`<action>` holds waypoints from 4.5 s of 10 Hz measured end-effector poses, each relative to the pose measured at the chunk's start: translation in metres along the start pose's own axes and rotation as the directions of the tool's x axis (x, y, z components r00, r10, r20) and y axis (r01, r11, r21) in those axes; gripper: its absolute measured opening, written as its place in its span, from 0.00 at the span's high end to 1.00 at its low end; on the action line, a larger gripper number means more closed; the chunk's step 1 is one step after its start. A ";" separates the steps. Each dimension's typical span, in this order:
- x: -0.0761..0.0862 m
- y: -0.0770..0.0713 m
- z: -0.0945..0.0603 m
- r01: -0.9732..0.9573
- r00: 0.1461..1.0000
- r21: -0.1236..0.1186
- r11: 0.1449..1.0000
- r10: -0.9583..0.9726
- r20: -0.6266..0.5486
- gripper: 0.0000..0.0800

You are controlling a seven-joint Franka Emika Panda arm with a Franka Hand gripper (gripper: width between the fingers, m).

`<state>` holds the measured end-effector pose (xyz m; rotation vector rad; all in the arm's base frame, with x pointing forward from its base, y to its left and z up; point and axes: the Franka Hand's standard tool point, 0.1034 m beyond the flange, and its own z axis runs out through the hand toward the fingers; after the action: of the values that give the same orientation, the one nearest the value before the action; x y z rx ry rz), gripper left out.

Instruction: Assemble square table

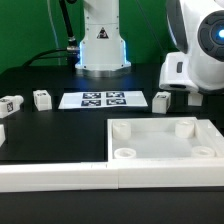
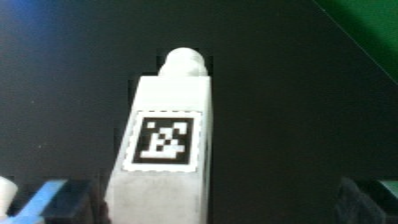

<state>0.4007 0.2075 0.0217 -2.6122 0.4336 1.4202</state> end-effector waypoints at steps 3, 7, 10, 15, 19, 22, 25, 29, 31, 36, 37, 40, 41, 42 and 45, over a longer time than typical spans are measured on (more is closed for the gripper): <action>-0.002 0.002 0.000 -0.001 1.000 -0.002 1.000 0.001 0.007 0.19; 0.004 0.013 -0.009 0.004 1.000 0.023 1.000 -0.004 0.002 0.19; 0.004 0.008 0.017 -0.012 1.000 0.000 1.000 0.012 0.013 0.19; 0.005 0.008 0.018 -0.010 1.000 -0.003 1.000 0.011 0.016 0.47; 0.005 0.008 0.018 -0.011 1.000 -0.003 1.000 0.011 0.016 0.64; 0.002 0.012 0.011 0.014 0.999 -0.006 1.000 -0.013 0.031 0.64; -0.027 0.039 -0.077 0.033 0.999 0.045 0.998 -0.033 0.003 0.64; -0.036 0.037 -0.108 0.047 0.991 0.065 0.997 -0.039 -0.126 0.64; -0.033 0.033 -0.113 0.058 0.969 0.082 0.995 -0.036 -0.246 0.64; -0.036 0.051 -0.233 0.171 0.877 0.071 0.983 -0.119 -0.465 0.64; -0.030 0.046 -0.239 0.177 0.838 0.082 0.981 -0.107 -0.536 0.64; -0.028 0.043 -0.241 0.194 0.738 0.078 0.978 -0.093 -0.669 0.64; -0.013 0.049 -0.247 0.202 0.688 0.037 0.979 -0.115 -0.717 0.64; -0.003 0.055 -0.263 0.225 0.665 0.020 0.974 -0.138 -0.734 0.64; 0.028 0.040 -0.324 0.280 0.438 0.002 0.960 -0.126 -0.890 0.64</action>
Offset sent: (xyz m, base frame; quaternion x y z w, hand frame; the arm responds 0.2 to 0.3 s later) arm 0.0076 -0.0097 0.0207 -0.0063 -0.0257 -0.0093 0.9996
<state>0.6615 0.0821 0.1761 -2.9130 0.2595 -0.2013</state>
